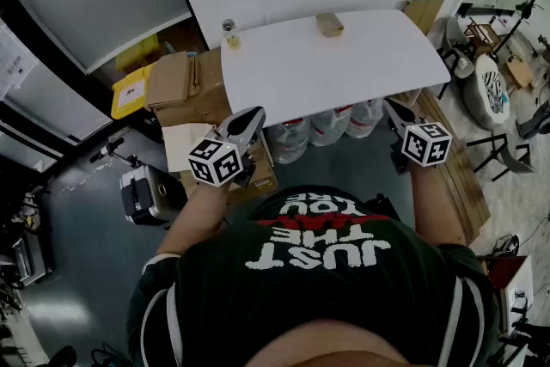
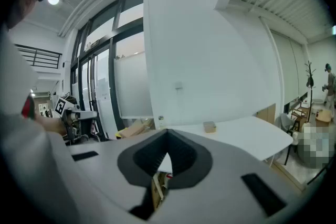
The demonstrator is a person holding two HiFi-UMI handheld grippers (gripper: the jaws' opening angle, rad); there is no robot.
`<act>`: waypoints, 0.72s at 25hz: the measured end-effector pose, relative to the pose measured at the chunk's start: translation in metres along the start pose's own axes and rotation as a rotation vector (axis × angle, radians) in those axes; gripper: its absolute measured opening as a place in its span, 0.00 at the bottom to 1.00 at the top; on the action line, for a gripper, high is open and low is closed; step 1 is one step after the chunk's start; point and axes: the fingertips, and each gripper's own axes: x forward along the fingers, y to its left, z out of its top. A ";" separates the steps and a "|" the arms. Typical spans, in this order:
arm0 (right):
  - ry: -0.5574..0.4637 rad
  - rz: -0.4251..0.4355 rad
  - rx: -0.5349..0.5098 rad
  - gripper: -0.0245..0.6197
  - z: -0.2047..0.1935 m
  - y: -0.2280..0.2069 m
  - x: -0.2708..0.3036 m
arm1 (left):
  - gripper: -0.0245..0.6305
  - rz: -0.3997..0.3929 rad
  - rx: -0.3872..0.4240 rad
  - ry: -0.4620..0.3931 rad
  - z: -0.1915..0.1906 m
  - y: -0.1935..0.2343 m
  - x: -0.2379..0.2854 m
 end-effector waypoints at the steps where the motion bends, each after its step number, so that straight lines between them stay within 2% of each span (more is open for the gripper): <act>1: 0.000 0.000 -0.001 0.05 0.000 -0.001 0.001 | 0.05 0.000 0.001 -0.001 0.000 0.000 0.001; 18: 0.003 0.005 -0.003 0.05 0.005 -0.016 0.006 | 0.05 -0.009 0.010 0.001 0.002 -0.005 0.024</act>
